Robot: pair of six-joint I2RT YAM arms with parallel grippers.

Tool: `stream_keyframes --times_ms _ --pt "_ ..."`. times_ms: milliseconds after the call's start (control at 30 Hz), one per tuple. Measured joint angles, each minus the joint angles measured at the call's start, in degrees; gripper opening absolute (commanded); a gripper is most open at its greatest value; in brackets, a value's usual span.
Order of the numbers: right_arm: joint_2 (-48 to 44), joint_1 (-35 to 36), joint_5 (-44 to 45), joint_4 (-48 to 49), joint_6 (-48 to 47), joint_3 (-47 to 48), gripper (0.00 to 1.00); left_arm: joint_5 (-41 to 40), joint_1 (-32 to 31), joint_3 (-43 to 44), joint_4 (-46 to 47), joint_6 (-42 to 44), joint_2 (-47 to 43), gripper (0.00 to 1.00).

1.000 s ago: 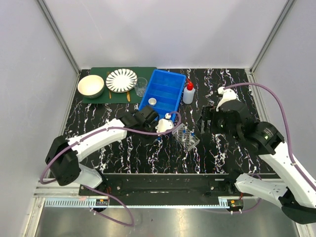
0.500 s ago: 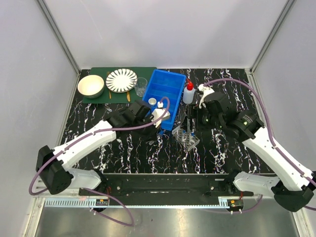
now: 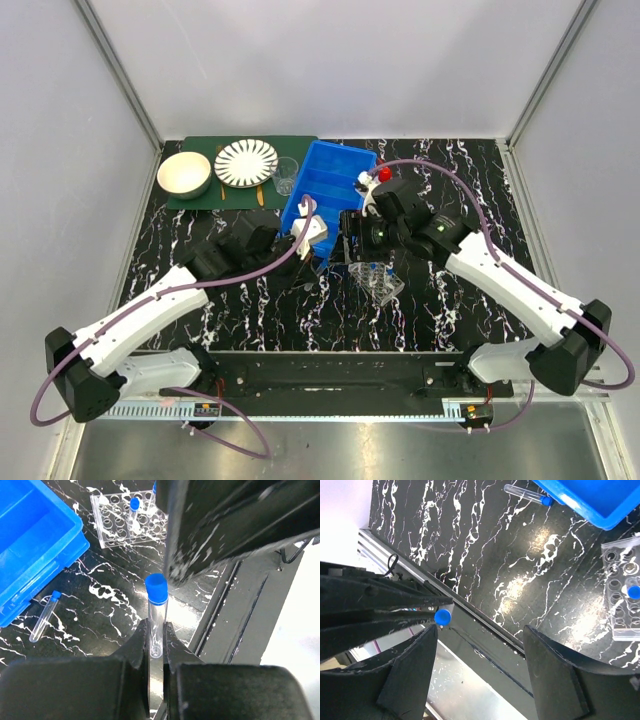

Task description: Organize the chemistry lab equipment

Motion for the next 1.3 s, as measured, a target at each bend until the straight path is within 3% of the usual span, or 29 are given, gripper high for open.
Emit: stream_keyframes --times_ms 267,567,867,1300 --pt "3.4 1.1 -3.3 2.9 1.1 0.0 0.72 0.2 -0.1 -0.1 1.8 -0.5 -0.3 0.0" --pt "3.7 1.4 -3.9 4.4 2.0 0.1 0.56 -0.5 -0.1 -0.2 2.4 -0.5 -0.3 0.0" --pt "5.4 2.0 -5.2 5.4 2.1 0.1 0.53 -1.5 -0.1 -0.6 2.8 -0.5 -0.3 0.0" --pt "6.3 2.7 -5.2 6.2 2.9 0.1 0.36 -1.5 -0.2 -1.0 3.1 -0.5 -0.3 0.0"
